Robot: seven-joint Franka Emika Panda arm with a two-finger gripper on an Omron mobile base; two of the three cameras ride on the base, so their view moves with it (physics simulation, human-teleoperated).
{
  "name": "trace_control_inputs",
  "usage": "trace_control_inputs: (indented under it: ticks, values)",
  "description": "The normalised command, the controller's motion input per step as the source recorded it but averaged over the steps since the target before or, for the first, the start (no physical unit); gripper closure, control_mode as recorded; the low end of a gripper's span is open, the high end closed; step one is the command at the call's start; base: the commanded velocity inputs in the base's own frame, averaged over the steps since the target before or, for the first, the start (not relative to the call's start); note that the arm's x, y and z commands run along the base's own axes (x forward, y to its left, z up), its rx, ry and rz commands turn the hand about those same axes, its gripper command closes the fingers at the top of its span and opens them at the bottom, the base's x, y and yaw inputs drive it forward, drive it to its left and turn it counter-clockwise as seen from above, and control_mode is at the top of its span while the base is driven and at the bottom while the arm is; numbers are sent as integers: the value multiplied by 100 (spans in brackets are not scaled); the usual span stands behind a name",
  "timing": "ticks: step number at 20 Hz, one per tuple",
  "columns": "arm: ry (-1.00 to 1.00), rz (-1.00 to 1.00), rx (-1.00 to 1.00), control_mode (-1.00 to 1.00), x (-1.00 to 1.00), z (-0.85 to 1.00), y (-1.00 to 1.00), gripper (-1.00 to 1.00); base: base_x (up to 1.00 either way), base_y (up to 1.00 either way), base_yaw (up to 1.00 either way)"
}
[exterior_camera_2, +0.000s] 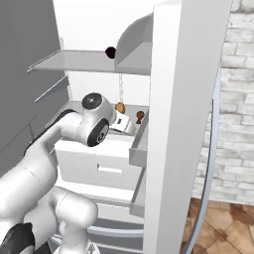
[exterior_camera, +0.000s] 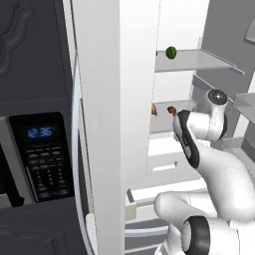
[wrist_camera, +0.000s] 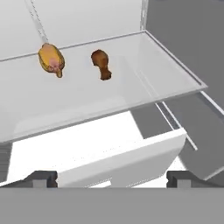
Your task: Transport the chicken drumstick and avocado to the fridge. Place the chicken drumstick on the rack containing meat and place the avocado on the rack containing the vegetable, ensuring meats and vegetables are on different racks.
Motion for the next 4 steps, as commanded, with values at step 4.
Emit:
trace_control_inputs:
  ticks: [4]
  values:
    - [15, 0, 16, -100, -74, 68, 2, -100, 0, 0, 0]
